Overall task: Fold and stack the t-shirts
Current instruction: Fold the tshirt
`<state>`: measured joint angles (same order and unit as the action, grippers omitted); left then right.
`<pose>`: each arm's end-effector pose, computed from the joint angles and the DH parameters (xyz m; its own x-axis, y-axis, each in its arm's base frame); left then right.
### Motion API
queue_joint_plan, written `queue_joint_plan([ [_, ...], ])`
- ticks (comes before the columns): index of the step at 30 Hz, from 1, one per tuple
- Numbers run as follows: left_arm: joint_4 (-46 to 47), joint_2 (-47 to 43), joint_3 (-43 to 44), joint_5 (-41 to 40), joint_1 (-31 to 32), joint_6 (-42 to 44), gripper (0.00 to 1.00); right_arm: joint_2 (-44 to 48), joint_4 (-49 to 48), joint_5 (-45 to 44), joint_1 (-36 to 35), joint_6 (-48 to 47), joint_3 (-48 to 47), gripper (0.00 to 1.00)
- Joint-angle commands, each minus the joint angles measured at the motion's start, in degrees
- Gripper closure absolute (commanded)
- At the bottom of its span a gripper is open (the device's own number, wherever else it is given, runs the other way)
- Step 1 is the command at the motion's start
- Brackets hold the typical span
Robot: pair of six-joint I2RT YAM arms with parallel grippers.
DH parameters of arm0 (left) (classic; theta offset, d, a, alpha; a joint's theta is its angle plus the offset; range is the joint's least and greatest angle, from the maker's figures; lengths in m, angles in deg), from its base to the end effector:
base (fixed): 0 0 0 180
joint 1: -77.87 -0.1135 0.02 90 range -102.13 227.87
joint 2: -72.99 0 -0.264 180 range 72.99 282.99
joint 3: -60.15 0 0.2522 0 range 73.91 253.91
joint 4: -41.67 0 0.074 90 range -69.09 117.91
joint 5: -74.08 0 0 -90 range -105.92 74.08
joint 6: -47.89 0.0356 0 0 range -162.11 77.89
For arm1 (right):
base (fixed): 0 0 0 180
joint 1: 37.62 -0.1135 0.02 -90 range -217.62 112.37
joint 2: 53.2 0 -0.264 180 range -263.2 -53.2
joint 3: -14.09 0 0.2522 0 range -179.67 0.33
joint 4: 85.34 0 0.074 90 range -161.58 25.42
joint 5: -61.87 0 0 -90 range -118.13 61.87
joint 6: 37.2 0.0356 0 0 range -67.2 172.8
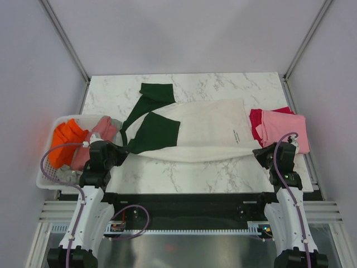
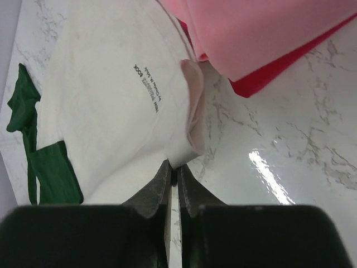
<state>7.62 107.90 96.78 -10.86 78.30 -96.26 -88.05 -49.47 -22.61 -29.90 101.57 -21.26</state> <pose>0.1481 -0.0043 0.2136 -0.3797 -0.8046 -0.4566 -0.3854 0.5863 -0.7125 0.1439 -0.0161 0.2032 -0.3360 0.8010 -0.4956 0.4683 0.5985 0.6500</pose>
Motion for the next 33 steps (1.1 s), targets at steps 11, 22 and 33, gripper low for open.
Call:
queue_joint_plan([
  [11, -12.1, -8.6, 0.4, 1.2, -0.2, 1.0, 0.21, 6.7, 8.6, -6.5, 0.2, -6.3, -2.8, 0.48],
  [22, -15.0, -3.5, 22.3, 1.9, -0.2, 11.7, 0.0, -12.0, -0.4, -3.9, -0.2, -12.3, -18.5, 0.49],
  [33, 5.5, 28.9, 37.1, 9.3, -0.2, 14.4, 0.02, -34.7, -6.7, -4.9, -3.1, -15.1, -34.4, 0.51],
])
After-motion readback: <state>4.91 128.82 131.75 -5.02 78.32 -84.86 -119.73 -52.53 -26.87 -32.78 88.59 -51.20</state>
